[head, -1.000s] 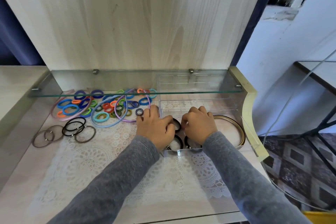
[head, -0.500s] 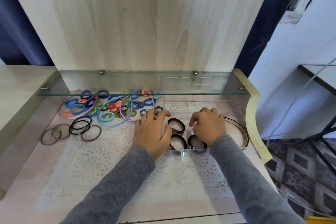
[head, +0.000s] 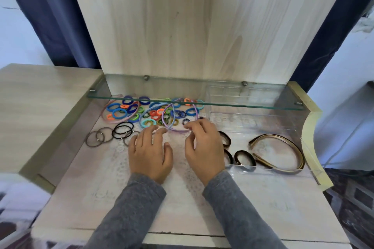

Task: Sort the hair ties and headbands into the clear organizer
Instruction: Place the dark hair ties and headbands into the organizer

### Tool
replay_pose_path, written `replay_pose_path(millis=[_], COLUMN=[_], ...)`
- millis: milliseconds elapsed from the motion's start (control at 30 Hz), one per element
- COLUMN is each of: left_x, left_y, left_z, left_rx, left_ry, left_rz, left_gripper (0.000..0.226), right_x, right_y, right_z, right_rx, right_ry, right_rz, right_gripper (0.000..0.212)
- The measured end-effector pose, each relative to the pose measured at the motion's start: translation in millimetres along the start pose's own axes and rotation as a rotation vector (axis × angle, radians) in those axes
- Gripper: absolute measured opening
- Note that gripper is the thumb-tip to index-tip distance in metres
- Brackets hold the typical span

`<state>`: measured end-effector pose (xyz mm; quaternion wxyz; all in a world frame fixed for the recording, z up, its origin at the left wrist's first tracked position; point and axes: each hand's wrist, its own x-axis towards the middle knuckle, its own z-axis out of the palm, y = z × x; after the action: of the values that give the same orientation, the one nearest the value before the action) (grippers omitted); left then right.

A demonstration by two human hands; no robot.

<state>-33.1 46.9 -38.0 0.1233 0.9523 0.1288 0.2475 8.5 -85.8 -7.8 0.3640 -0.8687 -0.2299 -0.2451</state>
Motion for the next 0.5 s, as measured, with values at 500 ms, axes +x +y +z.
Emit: replay_pose_path(millis=[500], left_x=[-3], left_y=[-94], left_z=[-24], left_rx=[0.172], left_ry=[-0.19], left_rz=[-0.294], left_gripper=[0.064], right_x=[-15], right_y=[-29], right_z=[74], right_rx=[-0.243], right_ry=[-0.536], right_rz=[-0.173], right_gripper=[0.048])
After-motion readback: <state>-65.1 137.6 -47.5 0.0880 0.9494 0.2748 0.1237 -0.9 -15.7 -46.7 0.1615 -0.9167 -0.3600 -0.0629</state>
